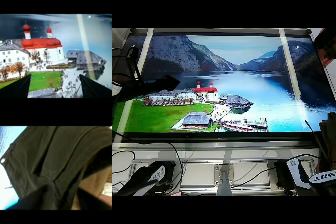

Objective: Fold the clothes and pants, and hang the long-sleeved shirts on hangers.

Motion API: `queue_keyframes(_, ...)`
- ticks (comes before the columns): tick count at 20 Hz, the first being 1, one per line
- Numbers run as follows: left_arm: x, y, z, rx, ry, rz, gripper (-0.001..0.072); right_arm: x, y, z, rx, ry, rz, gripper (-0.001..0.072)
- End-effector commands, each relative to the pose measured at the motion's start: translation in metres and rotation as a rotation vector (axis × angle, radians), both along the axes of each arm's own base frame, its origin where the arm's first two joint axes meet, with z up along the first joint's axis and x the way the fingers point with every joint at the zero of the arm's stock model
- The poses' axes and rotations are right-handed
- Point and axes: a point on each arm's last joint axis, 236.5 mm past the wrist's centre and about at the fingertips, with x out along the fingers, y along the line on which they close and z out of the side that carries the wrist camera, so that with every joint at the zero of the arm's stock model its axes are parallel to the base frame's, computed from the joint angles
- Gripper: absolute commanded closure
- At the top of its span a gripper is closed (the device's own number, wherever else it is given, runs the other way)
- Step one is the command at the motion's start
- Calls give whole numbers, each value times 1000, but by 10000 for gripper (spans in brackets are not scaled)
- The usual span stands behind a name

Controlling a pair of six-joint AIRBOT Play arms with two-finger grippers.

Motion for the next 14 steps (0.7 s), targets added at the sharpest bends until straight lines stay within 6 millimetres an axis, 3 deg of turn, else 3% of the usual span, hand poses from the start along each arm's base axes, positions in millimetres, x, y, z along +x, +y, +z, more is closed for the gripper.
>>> queue_keyframes(1,0,0,1,1,-2,0,15,-6,-12,8,-56,-19,-29,25)
queue_keyframes(5,0,0,1,1,-2,0,15,-4,-22,16,-104,-27,-26,25)
queue_keyframes(8,0,0,1,1,-2,0,15,20,-24,18,-108,-112,25,49)
queue_keyframes(9,0,0,1,1,-2,0,15,39,-22,17,-91,-178,65,207)
queue_keyframes(11,0,0,1,1,-2,0,15,81,-12,21,-46,-332,163,607)
queue_keyframes(12,0,0,1,1,-2,0,15,100,-7,27,-39,-399,220,683)
queue_keyframes(14,0,0,1,1,-2,0,15,133,3,45,-67,-499,362,684)
